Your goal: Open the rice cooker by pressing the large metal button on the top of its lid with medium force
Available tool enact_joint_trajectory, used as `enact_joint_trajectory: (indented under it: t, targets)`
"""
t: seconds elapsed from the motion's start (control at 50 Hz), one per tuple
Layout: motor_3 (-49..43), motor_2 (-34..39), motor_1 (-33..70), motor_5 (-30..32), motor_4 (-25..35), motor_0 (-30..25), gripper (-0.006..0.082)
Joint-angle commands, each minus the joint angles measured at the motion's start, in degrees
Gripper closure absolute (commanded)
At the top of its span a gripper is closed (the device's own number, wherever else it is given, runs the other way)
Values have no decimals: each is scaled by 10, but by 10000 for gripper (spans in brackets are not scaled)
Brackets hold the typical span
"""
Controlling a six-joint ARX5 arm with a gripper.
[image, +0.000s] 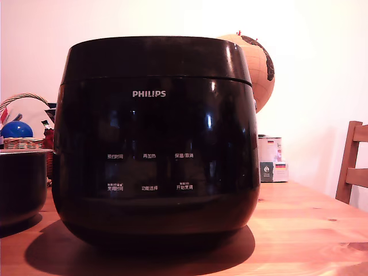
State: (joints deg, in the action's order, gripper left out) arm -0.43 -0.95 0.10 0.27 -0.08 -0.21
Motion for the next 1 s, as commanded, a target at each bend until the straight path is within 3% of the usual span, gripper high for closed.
enact_joint_trajectory:
  t: [0.0, 0.38, 0.52, 0.7, 0.98]
  targets:
    - [50, 24, -8, -35, 44, 26, 788]
    - [62, 24, -8, -53, 68, 25, 788]
    - [101, 20, -8, -104, 131, 24, 788]
    - [88, -13, -8, -181, 275, 14, 788]
    - [39, -77, -8, -204, 443, -16, 788]
